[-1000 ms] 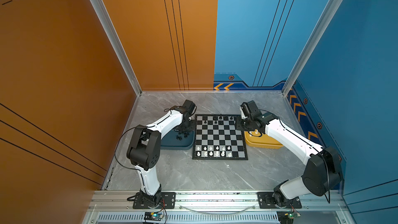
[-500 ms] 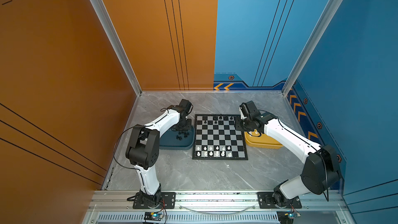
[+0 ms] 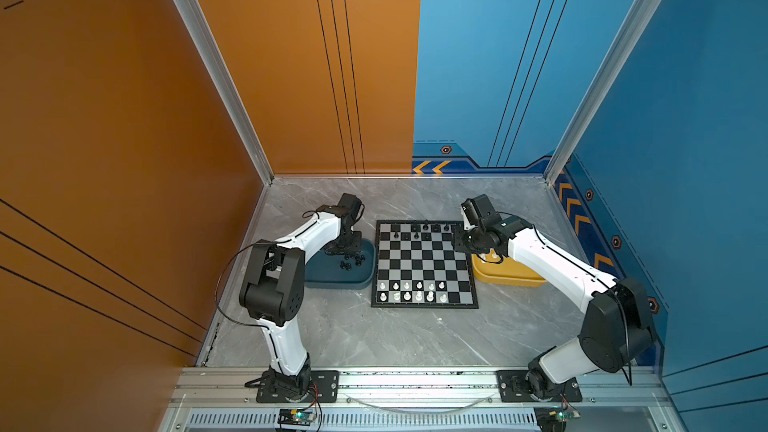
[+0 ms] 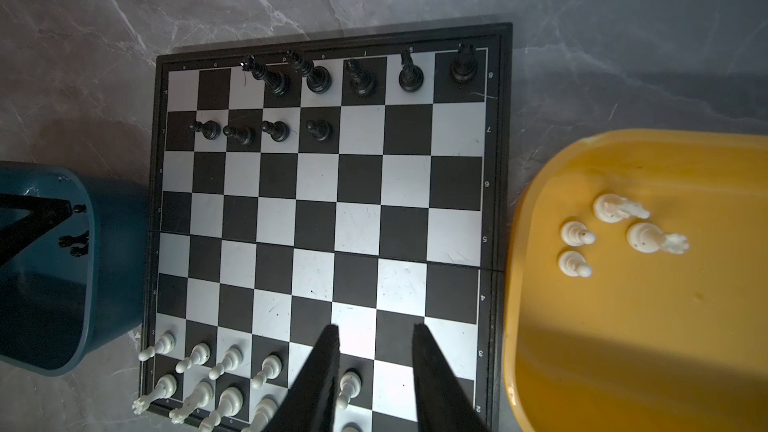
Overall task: Set up the chess pieces on the board
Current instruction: 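Lower the left gripper into the teal tray and grasp another black pawn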
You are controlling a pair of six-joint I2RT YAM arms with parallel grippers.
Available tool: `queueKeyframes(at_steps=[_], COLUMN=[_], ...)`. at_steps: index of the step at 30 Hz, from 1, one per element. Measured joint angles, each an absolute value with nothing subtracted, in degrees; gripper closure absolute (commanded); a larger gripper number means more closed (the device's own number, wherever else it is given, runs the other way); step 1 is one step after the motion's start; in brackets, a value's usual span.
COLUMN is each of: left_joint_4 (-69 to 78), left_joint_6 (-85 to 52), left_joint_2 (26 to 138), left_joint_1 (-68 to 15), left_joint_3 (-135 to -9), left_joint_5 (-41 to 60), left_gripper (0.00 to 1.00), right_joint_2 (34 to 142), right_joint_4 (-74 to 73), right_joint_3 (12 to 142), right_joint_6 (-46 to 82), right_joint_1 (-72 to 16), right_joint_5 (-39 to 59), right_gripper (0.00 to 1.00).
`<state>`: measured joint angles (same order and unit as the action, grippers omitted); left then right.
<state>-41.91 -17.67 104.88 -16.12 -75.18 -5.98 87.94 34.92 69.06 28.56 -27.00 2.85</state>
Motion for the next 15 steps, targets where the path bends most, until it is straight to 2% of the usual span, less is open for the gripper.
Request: queueKeyframes(at_steps=[15], left_joint_4=[-41.9], left_joint_6=[-17.7], left_joint_2=[104.9], left_joint_1=[-15.6], left_joint_3=[-75.2], left_joint_5=[-6.0], left_gripper=[0.78], right_joint_2=[88.0], right_joint_4=[34.9], right_joint_3=[69.3], right_joint_6=[28.6], right_joint_1=[-27.0], right_joint_5=[2.9], right_gripper=[0.67])
